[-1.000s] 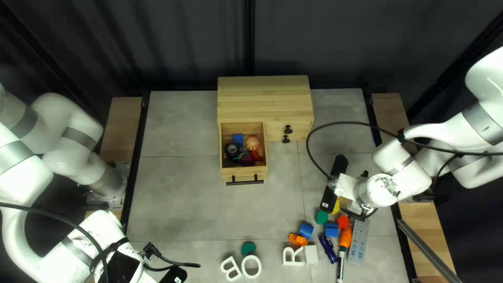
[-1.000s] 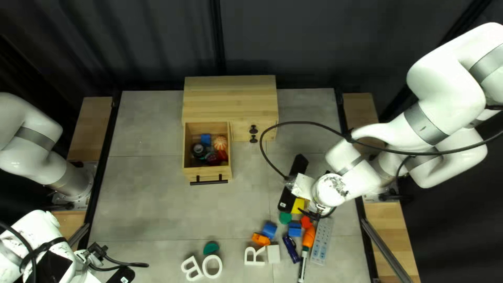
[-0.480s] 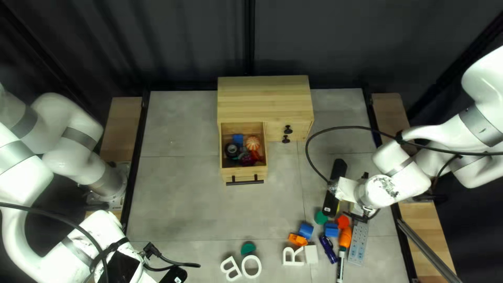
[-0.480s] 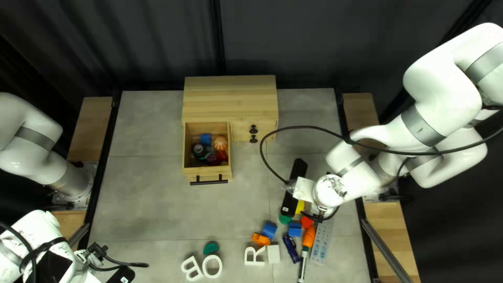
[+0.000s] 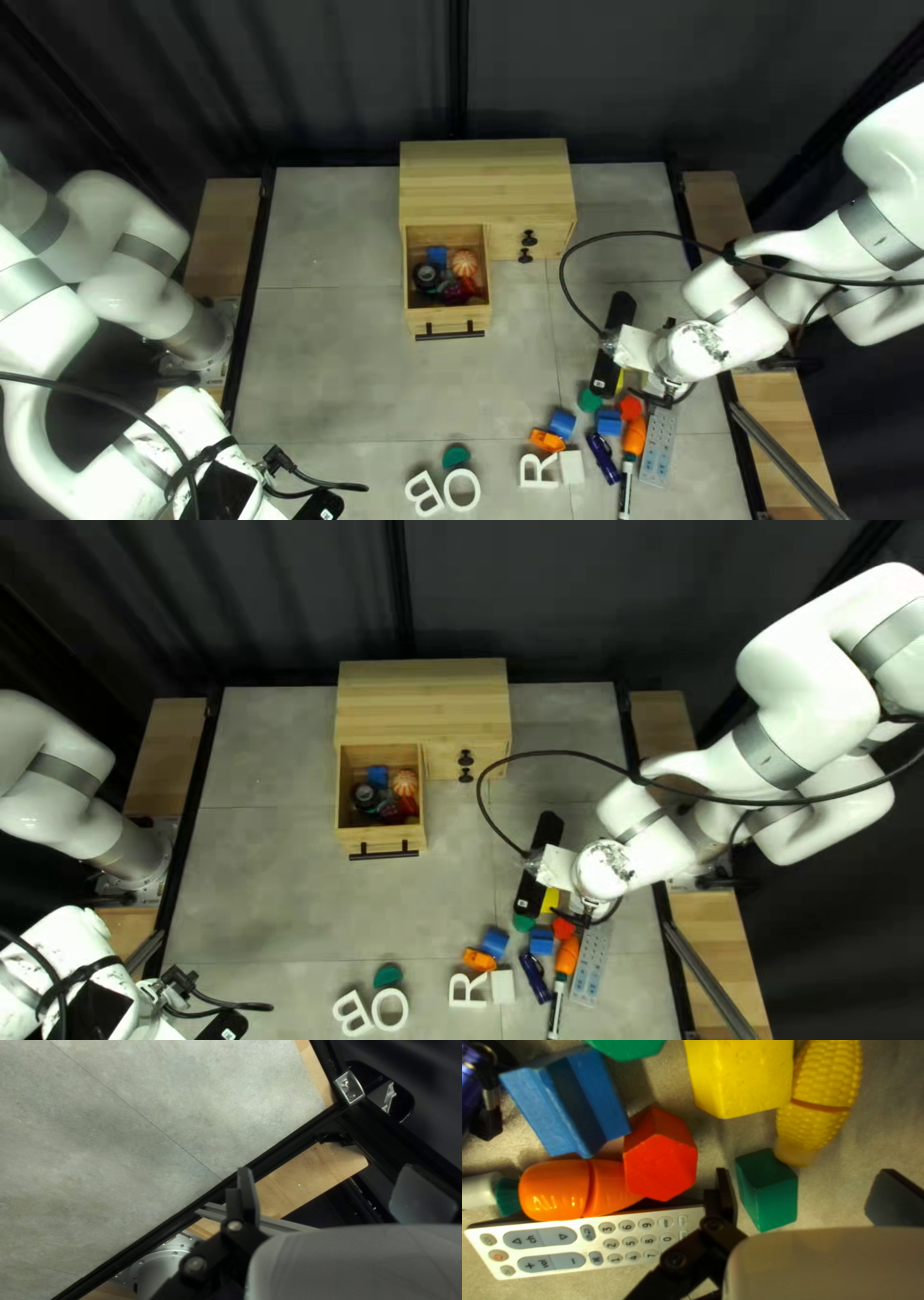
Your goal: Open drawers and place objects into drawer and close
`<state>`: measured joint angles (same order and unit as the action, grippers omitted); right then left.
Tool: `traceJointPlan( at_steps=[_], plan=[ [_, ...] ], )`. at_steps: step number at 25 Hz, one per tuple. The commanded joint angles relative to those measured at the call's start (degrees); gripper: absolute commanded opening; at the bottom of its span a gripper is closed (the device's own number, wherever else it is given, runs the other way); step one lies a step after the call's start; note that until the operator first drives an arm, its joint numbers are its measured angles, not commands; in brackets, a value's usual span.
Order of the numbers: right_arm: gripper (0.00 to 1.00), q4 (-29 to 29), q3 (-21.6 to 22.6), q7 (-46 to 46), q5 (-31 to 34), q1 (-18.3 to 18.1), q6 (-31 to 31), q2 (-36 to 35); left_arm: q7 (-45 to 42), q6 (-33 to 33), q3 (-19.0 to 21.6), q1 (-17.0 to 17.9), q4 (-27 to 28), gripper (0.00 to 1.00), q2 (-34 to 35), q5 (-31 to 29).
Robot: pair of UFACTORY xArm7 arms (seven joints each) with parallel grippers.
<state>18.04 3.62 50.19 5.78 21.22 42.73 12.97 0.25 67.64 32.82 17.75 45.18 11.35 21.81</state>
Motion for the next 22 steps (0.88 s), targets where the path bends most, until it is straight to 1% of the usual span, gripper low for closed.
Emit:
traceJointPlan(
  at_steps=[1, 7, 11, 14, 16, 18, 20, 22],
  plan=[
    [0.03, -0.1, 0.0, 0.0, -0.1, 0.0, -0.2, -0.2, 0.0, 0.0, 0.0, 0.0, 0.0, 1.0, 0.0, 0.0],
    [0.01, -0.4, -0.1, 1.0, 0.3, -0.5, 2.2, 3.1, 0.0, 0.0, 0.0, 0.0, 0.0, 1.0, 0.0, 0.0],
    [0.01, 1.3, 0.1, 2.5, 0.6, -1.0, 7.8, 6.7, 0.0, 0.0, 0.0, 0.0, 0.0, 1.0, 0.0, 0.0],
    [0.01, 3.5, 0.4, 4.8, 1.6, -2.3, 13.5, 10.1, 0.0, 0.0, 0.0, 0.0, 0.0, 1.0, 0.0, 0.0],
    [0.0, 5.1, 0.5, 7.1, 2.9, -3.9, 16.5, 12.1, 0.0, 0.0, 0.0, 0.0, 0.0, 1.0, 0.0, 0.0],
    [0.0, 7.0, 0.8, 10.6, 5.2, -6.5, 19.2, 14.7, 0.0, 0.0, 0.0, 0.0, 0.0, 1.0, 0.0, 0.0],
    [0.0, 8.7, 0.9, 12.9, 7.4, -8.5, 19.9, 16.2, 0.0, 0.0, 0.0, 0.0, 0.0, 1.0, 0.0, 0.0],
    [0.0, 11.0, 0.6, 14.0, 9.7, -10.4, 19.1, 16.1, 0.0, 0.0, 0.0, 0.0, 0.0, 1.0, 0.0, 0.0]
  ],
)
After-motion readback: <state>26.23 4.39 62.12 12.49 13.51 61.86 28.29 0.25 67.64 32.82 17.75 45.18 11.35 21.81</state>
